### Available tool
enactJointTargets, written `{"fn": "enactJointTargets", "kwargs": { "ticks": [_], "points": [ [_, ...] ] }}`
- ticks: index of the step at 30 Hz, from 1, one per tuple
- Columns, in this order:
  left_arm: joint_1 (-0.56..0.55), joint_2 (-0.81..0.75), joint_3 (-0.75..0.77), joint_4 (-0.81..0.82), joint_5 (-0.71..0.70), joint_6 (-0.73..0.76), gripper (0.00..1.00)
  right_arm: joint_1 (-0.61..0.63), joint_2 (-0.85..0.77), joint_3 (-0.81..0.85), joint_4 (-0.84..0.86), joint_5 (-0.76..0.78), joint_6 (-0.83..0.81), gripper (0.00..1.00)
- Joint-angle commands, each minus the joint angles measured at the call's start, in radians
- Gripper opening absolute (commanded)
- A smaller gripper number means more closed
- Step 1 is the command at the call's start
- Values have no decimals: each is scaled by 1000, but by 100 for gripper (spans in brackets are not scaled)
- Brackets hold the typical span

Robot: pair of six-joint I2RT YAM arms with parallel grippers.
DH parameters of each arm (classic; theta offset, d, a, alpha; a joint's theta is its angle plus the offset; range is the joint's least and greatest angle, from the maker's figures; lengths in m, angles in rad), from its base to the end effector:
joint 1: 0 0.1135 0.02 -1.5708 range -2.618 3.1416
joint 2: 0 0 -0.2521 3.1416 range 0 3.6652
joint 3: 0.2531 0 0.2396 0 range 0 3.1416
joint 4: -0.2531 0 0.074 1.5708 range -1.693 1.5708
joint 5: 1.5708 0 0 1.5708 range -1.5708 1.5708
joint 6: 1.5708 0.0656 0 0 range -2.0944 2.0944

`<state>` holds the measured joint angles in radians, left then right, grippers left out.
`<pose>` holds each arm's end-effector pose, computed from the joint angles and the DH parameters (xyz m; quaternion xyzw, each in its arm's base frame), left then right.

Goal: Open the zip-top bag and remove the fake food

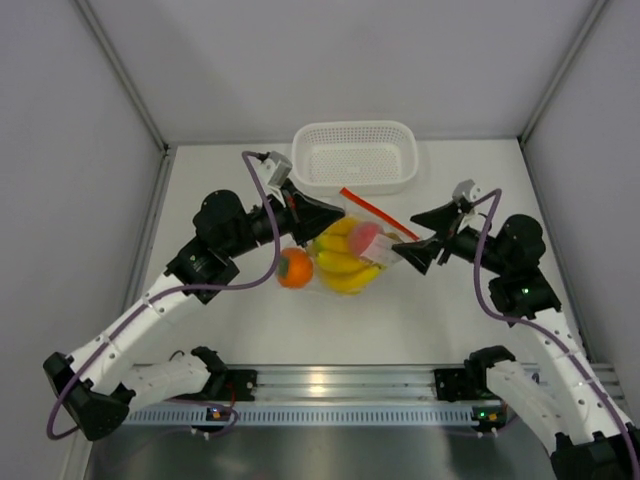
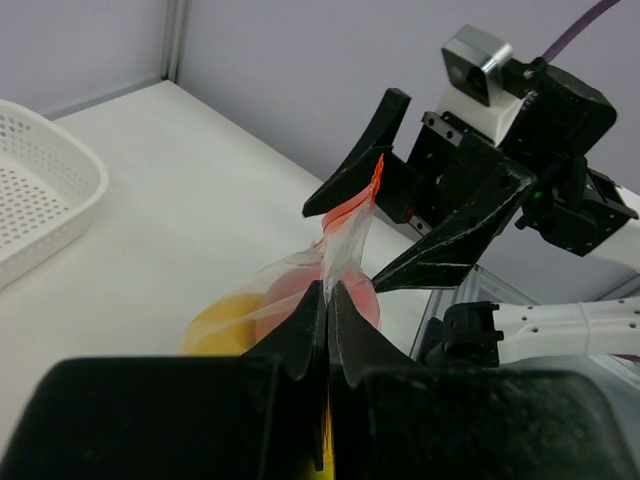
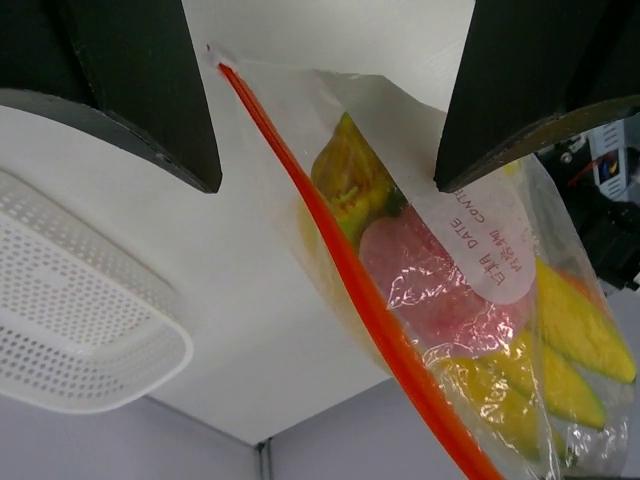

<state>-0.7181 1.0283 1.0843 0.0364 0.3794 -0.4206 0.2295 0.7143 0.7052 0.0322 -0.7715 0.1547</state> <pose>0.1741 -0.1844 0.4147 0.2359 0.6336 -0.4982 0.5428 0.1678 0.0862 0.3393 -0.2931 0.6370 0.3846 0.6003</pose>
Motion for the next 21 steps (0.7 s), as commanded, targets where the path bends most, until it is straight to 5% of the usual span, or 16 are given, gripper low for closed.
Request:
{"fn": "enactJointTargets", "kwargs": {
  "ticks": [1,3,6,12,21],
  "points": [
    [5,-10,8,155,73,-33,0,62,42,76,-92,-51,-131,89],
    [6,-14,-14,175,76,-47,0,82,63,89,-118,-63,-142,86],
    [9,-17,-37,217,82,-64,0,111,80,89,-143,-127,-145,68],
    [23,-25,-78,261,99,-86,0,123,91,80,-124,-181,-162,2],
    [98,-69,-193,322,161,-84,0,162,116,125,-212,33,-188,0]
  ]
}}
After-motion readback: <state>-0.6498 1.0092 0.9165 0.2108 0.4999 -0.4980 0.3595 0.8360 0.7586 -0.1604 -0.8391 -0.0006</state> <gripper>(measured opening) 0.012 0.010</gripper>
